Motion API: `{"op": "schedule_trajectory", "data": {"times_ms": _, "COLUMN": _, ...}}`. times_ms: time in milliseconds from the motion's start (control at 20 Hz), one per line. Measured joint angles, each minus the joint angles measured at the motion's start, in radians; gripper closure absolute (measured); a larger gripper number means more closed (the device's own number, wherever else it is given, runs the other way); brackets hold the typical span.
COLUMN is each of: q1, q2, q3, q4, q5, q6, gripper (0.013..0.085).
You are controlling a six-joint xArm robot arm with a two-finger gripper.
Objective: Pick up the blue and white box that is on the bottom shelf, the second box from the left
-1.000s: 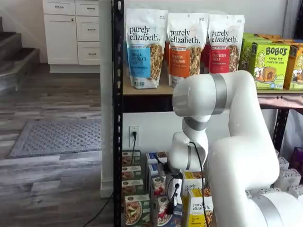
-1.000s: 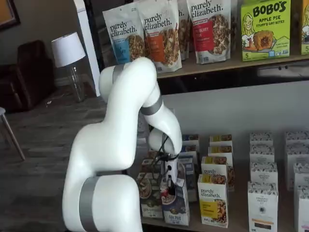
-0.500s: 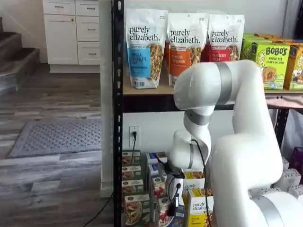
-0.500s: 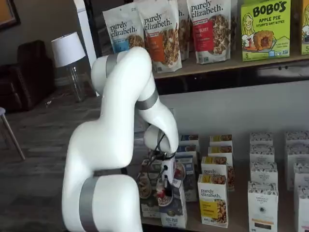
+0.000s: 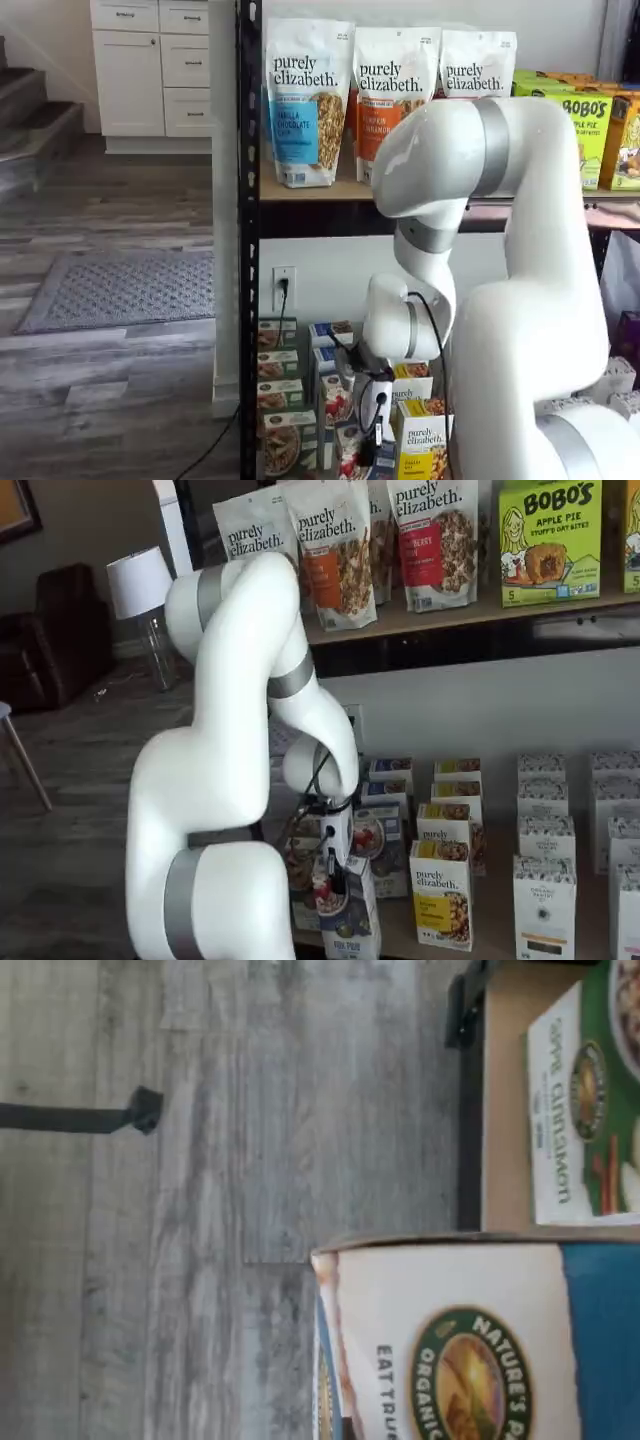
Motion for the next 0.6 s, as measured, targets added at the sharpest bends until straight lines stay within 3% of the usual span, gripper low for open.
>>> {"op": "schedule_trajectory", "data": {"times_ms": 400, "q1": 0.014, "q2": -0.155, "q3": 0.163, "q4": -0.029, "q5": -0.017, "q6": 0.041, "gripper": 0.0570}}
{"op": "schedule_trajectory", "data": {"times_ms": 600, "q1": 0.015, "q2": -0.256, "q3": 0.232, "q4": -0.070, "q5": 0.014, "q6": 0.083, "gripper": 0.0570}}
